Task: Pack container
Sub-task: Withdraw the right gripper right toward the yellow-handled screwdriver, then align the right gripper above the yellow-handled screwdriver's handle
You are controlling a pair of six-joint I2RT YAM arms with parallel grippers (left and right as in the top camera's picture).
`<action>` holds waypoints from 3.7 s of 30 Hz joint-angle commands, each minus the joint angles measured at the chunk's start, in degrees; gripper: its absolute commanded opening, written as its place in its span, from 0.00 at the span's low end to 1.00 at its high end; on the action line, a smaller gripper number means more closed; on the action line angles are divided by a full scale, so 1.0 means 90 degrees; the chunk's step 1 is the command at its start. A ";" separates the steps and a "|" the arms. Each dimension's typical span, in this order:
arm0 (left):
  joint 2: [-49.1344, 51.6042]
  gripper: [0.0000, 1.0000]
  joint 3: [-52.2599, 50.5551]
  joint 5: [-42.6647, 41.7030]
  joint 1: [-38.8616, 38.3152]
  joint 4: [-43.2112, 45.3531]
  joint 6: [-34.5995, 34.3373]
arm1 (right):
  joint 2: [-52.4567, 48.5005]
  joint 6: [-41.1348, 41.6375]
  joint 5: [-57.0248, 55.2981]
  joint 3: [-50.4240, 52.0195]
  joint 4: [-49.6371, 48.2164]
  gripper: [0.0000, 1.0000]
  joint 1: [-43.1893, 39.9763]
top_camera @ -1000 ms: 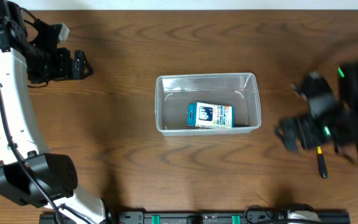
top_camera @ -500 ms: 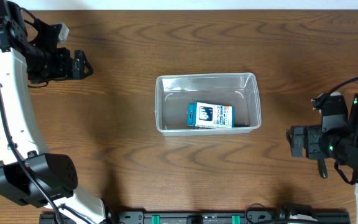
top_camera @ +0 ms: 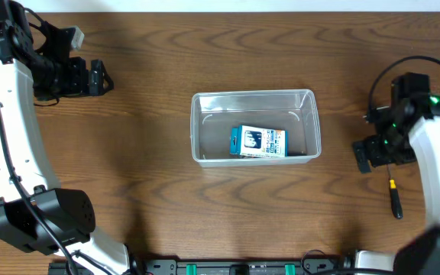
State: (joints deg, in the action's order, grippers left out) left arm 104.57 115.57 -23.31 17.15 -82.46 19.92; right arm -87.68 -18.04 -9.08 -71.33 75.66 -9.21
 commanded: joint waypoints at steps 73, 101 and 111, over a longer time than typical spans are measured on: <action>-0.0022 0.98 -0.0024 0.0049 0.0019 0.0005 -0.0012 | 0.0364 -0.1360 0.0852 0.2606 -0.2960 0.99 -0.2635; -0.0022 0.98 -0.0024 0.0049 0.0019 0.0075 -0.0010 | -0.0262 -0.1494 0.0219 0.2608 -0.3094 0.99 -0.2642; -0.0022 0.98 -0.0024 0.0049 0.0019 0.0073 -0.0010 | -0.0750 -0.1528 0.0223 0.2589 -0.3174 0.99 -0.2582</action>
State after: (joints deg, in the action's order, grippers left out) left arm 104.57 115.57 -23.31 17.15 -81.82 19.75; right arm -94.04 -31.07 -6.50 -48.14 47.24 -32.67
